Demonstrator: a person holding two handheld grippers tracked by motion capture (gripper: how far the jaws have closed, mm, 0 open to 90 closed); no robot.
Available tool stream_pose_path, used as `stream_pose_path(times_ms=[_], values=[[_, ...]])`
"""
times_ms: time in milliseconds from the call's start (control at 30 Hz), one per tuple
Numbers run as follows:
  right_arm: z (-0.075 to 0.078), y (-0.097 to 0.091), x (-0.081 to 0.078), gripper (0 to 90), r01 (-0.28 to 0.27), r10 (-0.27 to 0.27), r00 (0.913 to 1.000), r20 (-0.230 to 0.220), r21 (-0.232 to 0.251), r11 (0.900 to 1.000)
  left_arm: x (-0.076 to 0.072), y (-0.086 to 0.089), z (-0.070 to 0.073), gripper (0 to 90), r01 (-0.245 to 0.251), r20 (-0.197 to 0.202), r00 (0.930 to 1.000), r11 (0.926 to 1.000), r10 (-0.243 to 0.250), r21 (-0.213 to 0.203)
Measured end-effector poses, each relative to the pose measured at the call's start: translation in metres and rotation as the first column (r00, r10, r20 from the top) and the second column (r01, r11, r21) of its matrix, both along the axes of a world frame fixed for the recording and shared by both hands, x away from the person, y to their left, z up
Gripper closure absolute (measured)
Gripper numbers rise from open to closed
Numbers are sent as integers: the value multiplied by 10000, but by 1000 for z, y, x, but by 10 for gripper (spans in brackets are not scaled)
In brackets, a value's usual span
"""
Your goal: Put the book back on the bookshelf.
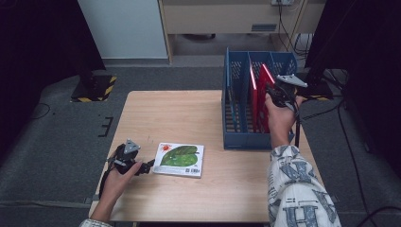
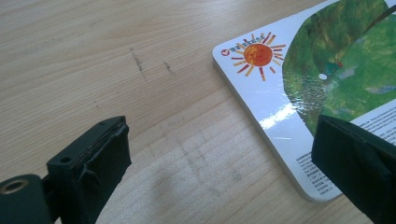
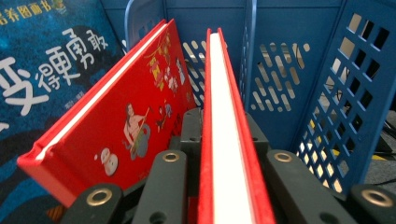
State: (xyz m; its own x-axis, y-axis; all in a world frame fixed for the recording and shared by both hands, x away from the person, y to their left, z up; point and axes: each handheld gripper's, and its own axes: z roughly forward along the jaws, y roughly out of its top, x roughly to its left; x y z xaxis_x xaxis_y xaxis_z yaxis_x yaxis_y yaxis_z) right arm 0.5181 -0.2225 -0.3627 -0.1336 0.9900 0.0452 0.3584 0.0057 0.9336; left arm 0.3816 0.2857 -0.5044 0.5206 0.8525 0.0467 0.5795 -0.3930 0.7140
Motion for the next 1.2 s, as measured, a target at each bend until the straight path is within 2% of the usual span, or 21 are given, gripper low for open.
stream_pose_path(times_ms=[467,867,1033,1200], values=[[-3,-7,-17,766,-52,51,9993,-358,-31,10000,0,-1,0,37,35,10,10000,10000,-36,62],[-3,-9,-22,744,-203,205,9977,-648,33,9998,0,-2,0,37,71,-1,10000,9999,-71,81],[0,-9,-24,722,-274,279,9976,-632,87,9996,0,-2,0,37,92,9,10000,9999,-93,88],[1,-5,-25,757,-266,264,9974,-666,-24,9996,-1,-3,0,37,97,16,10000,9999,-98,69]])
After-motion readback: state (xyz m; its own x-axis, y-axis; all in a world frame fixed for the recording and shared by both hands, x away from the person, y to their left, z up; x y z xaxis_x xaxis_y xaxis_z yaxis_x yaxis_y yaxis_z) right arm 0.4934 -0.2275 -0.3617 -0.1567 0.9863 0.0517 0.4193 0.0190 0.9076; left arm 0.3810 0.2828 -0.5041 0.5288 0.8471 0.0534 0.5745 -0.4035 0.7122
